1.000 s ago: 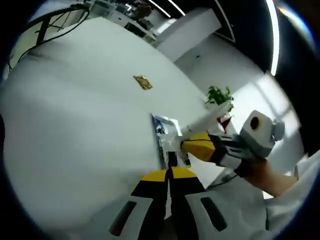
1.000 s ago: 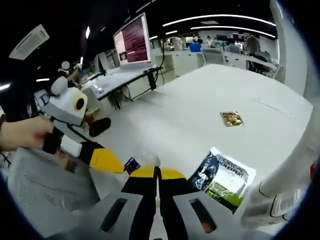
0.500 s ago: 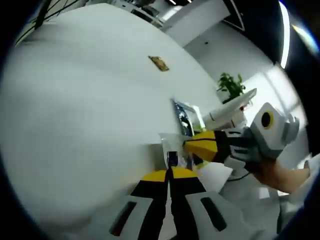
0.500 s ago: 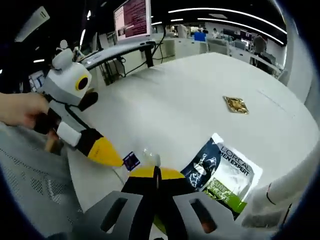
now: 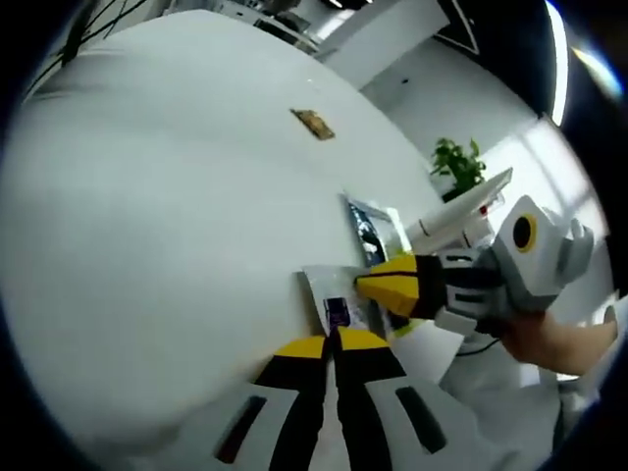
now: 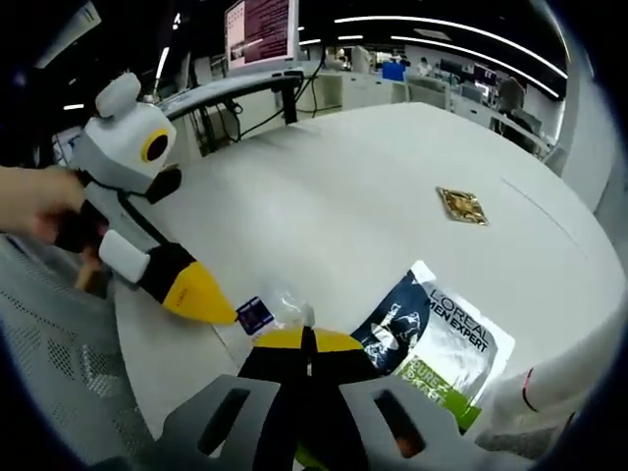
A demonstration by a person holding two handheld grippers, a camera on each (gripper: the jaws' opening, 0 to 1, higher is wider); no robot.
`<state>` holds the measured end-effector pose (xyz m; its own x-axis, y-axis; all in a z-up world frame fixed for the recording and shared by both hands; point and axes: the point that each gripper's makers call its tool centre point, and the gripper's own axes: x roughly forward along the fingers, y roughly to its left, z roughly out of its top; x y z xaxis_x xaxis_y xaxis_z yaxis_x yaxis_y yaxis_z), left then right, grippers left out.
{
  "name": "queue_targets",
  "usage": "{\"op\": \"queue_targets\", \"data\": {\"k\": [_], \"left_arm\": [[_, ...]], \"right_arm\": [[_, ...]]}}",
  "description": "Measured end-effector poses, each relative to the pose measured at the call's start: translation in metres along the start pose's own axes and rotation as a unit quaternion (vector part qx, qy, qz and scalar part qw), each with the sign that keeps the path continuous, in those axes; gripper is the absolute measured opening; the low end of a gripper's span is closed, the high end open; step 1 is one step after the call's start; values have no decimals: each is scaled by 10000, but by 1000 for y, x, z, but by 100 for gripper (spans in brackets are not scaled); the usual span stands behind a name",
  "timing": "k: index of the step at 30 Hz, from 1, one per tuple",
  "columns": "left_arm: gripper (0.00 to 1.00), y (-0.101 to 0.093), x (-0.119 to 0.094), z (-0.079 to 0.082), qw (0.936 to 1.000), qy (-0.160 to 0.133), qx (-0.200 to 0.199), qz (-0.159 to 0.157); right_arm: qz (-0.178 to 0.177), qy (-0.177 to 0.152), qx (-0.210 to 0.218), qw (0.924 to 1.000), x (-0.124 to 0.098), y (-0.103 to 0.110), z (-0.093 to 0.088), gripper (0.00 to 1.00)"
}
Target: Arrange the skincare products in the storage area until every visible bottle or jar stands upright without overlapping.
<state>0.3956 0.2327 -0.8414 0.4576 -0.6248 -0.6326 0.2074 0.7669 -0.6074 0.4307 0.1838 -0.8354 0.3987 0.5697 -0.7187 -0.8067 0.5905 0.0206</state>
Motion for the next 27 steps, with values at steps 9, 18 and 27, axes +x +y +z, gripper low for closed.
{"op": "queue_targets", "data": {"k": [9, 18, 27], "left_arm": [[13, 6, -18, -3, 9955, 193, 840, 400], [14, -31, -10, 30, 9551, -319, 2936, 225], [16, -12, 18, 21, 9119, 189, 4075, 455]], "right_arm": [[-19, -19, -29, 10000, 2, 1, 0, 1], [86, 27, -334, 9994, 2, 2, 0, 1], [227, 72, -517, 9984, 2, 3, 0, 1]]}}
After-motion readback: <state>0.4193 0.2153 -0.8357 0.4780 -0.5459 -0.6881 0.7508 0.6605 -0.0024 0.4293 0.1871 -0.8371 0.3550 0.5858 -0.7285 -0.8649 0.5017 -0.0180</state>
